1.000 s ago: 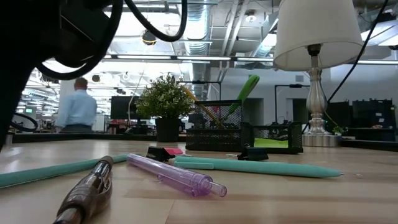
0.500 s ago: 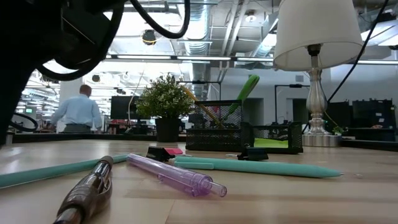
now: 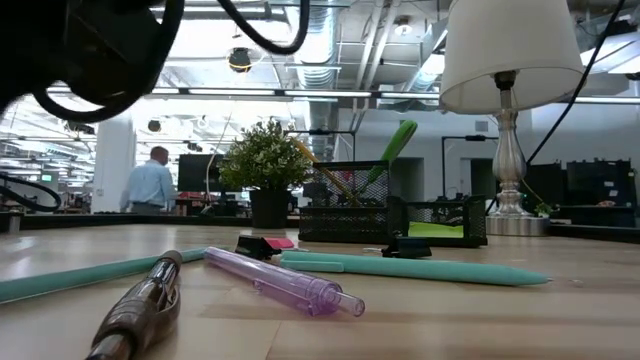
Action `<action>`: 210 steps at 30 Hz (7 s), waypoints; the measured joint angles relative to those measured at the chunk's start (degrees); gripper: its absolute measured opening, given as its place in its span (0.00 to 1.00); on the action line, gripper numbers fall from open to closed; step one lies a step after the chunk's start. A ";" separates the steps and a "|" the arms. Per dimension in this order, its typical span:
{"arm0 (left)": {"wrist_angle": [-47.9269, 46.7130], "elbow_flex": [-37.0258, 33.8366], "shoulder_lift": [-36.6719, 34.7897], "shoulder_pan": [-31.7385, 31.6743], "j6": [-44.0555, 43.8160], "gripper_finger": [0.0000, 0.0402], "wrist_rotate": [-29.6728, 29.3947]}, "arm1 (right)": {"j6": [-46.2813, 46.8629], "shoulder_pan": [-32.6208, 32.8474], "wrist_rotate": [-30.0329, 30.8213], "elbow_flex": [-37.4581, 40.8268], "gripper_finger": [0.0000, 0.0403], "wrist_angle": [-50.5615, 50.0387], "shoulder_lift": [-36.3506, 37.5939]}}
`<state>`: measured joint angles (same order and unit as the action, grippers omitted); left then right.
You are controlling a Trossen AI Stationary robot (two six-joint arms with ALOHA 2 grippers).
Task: Pick and place office supplies into organizer
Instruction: Put the blue pencil on the black desk organizer
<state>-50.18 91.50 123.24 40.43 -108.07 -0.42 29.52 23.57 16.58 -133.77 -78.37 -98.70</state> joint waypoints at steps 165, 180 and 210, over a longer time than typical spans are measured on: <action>-12.35 3.10 3.10 6.32 14.45 0.00 -10.55 | -57.09 -9.05 -28.68 49.07 0.32 71.42 -27.17; -13.37 3.08 3.19 6.46 15.48 0.00 -12.73 | -54.44 -8.98 -28.63 49.07 0.24 70.33 -29.77; -28.28 14.63 2.59 5.29 21.88 0.31 -15.10 | -40.32 -8.86 -23.92 49.04 0.04 63.94 -27.16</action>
<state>-78.46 106.13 125.83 45.73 -86.19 -15.51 -10.80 14.72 -7.34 -84.73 -14.43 -125.86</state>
